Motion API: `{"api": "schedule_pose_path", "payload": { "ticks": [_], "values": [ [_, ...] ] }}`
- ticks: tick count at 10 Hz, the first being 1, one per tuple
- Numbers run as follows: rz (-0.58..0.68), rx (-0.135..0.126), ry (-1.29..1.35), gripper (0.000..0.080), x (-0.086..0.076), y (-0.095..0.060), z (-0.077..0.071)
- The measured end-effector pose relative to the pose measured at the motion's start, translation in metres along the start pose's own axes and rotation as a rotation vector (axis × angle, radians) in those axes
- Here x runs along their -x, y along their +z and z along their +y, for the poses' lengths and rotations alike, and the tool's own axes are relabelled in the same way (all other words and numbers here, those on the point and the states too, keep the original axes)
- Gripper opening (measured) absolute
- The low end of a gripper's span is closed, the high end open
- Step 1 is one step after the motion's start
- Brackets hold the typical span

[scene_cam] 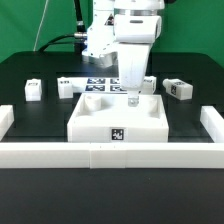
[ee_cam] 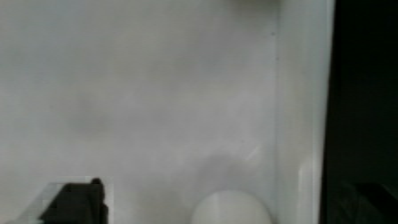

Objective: Assemble one leg

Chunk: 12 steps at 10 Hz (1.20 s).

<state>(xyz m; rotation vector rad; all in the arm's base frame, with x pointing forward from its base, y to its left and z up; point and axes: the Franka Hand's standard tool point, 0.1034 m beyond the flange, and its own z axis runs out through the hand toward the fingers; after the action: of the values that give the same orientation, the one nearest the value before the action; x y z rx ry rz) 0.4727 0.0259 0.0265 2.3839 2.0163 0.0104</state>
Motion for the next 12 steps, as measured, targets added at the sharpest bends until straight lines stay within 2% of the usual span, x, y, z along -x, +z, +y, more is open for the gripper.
{"api": "schedule_pose_path", "payload": {
  "ticks": [2, 4, 5, 6, 7, 8, 9, 10, 12],
  "values": [
    [-0.003, -0.022, 0.002, 0.065, 0.012, 0.011, -0.006],
    [-0.002, -0.033, 0.001, 0.065, 0.009, 0.017, -0.009],
    [-0.001, -0.032, -0.001, 0.0538, 0.007, 0.017, -0.009],
    [-0.002, -0.033, 0.001, 0.0391, 0.008, 0.017, -0.009],
    [-0.002, -0.034, 0.001, 0.0391, 0.009, 0.017, -0.009],
    [-0.002, -0.034, 0.001, 0.0192, 0.009, 0.017, -0.01],
    [-0.002, -0.034, 0.001, 0.0192, 0.009, 0.017, -0.01],
    [-0.002, -0.034, 0.001, 0.0057, 0.009, 0.017, -0.009],
    [-0.002, -0.034, 0.001, 0.0057, 0.009, 0.017, -0.009]
  ]
}}
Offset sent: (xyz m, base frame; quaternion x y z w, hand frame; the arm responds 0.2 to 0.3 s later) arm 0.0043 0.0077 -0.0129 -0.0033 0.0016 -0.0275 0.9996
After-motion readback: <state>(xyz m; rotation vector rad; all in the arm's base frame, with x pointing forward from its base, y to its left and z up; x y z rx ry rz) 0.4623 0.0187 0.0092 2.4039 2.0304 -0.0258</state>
